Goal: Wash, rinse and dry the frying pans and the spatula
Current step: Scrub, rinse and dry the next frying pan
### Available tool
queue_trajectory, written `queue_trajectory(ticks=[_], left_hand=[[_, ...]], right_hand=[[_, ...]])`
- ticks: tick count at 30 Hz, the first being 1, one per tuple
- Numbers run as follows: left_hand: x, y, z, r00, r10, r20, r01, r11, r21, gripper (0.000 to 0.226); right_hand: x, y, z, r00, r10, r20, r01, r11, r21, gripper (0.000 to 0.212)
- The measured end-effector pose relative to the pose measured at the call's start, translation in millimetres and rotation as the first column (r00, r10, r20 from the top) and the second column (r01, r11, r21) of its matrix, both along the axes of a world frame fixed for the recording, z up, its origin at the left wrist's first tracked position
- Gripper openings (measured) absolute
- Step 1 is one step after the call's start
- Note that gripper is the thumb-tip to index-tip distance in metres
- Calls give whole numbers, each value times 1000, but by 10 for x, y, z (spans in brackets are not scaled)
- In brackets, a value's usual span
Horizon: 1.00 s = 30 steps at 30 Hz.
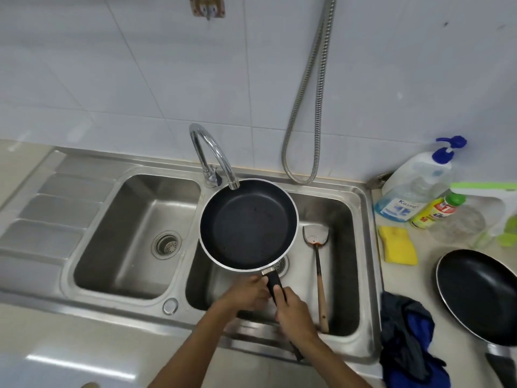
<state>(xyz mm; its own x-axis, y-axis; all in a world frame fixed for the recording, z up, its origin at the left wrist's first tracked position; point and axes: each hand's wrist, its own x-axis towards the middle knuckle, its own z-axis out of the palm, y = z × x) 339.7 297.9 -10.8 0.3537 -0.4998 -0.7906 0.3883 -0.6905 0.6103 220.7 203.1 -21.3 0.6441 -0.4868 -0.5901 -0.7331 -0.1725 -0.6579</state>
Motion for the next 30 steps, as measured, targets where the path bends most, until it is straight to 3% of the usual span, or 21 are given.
queue_trajectory(ticks=[1, 2, 3, 5, 6, 8, 10, 12, 15, 22, 27, 30], left_hand=[[224, 88, 150, 946, -317, 64, 306, 943, 133, 14], [489, 151, 279, 846, -527, 83, 484, 823, 298, 18], [753, 176, 424, 768, -629, 122, 524, 726, 445, 28], [1250, 155, 649, 612, -693, 381, 337, 665, 667, 39], [1456, 104, 734, 511, -685, 520, 215, 687, 694, 38], [1764, -66, 841, 348, -589, 729, 110, 798, 593, 36], [1997, -219, 880, 199, -538, 819, 131, 843, 522, 33], [2191, -320, 898, 81, -598, 797, 159, 797, 582, 47], [2353, -352, 848, 91, -664, 742, 167, 745, 645, 55], [2309, -243, 687, 112, -582, 806, 106, 813, 572, 37], [2126, 127, 343, 119, -541, 833, 93, 841, 533, 49], [2041, 236, 202, 203, -487, 849, 98, 873, 477, 51]], right_hand=[[-7, -2, 12, 1000, 7, -2, -7, 1000, -4, 36], [-20, -7, 11, 1000, 14, -2, -14, 1000, -2, 36], [-29, -10, 16, 1000, 21, -3, -21, 1000, -5, 36], [-41, 2, -20, 1000, 23, -4, -23, 1000, -11, 38], [-47, 12, -53, 1000, 16, -2, -16, 1000, -18, 39], [-63, 43, -105, 1000, -2, 9, 2, 1000, -27, 40], [-63, 56, -112, 1000, -1, 13, 1, 999, -45, 39], [-27, 48, -82, 1000, 5, 17, -4, 999, -47, 38], [38, 49, -71, 1000, 19, 10, -19, 999, -43, 36], [24, 60, -100, 999, -38, 14, 39, 998, -45, 38], [28, 98, -116, 999, -36, 6, 37, 998, -45, 39], [30, 91, -80, 999, -37, 4, 37, 998, -43, 38]])
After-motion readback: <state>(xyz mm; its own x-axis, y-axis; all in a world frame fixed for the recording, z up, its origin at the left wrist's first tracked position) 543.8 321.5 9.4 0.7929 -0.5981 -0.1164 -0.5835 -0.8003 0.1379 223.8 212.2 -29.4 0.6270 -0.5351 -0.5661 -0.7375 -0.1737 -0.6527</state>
